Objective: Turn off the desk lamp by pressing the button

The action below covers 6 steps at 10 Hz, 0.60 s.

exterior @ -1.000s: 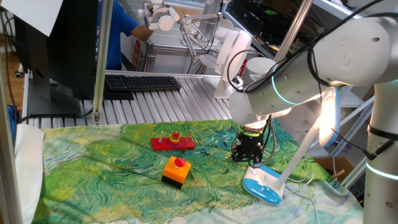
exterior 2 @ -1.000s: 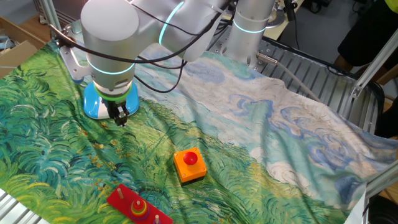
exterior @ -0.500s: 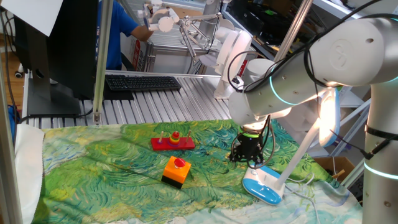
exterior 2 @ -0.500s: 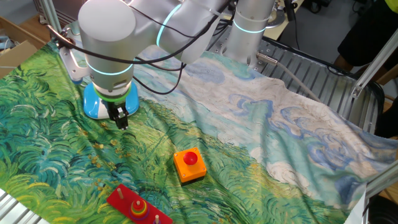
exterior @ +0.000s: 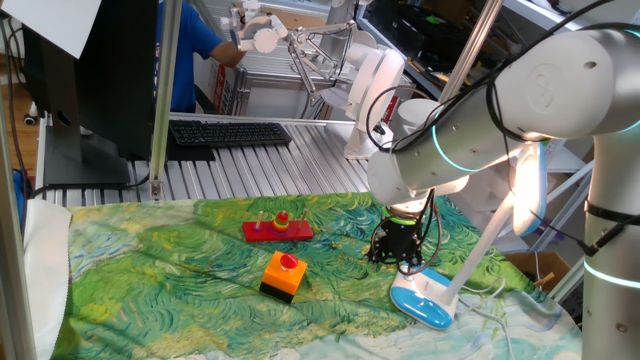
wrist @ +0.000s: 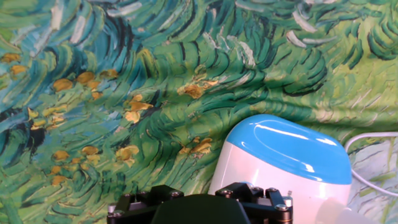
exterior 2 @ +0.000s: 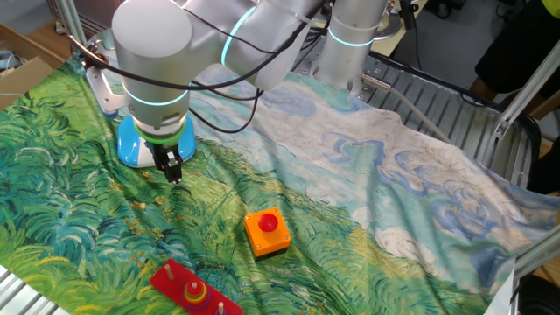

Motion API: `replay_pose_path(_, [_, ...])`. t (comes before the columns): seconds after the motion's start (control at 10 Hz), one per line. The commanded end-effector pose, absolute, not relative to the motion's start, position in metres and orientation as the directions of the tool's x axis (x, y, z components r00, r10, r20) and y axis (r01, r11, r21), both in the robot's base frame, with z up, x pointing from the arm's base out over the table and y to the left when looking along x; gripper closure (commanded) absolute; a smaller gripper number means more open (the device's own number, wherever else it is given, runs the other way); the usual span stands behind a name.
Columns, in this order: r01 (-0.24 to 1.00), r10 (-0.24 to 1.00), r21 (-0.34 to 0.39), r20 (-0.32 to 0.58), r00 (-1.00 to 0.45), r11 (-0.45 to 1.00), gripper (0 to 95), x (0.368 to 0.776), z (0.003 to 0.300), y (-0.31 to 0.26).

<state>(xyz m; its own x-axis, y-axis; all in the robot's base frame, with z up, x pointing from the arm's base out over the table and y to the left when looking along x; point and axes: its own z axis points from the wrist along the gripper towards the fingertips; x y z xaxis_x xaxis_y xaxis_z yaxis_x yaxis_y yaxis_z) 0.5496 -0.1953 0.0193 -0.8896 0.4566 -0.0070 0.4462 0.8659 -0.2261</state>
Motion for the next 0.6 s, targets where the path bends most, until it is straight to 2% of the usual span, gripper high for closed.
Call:
replay_pose_path(0.1, [0.447,0.458,-0.223,-0.003,-0.889,0.866,19.0,0.5502,0.0191,-0.1957])
replay_pose_path(0.6, [0.458,0.469,-0.214,-0.002,-0.883,0.863,19.0,0.5473,0.0147,-0.1955])
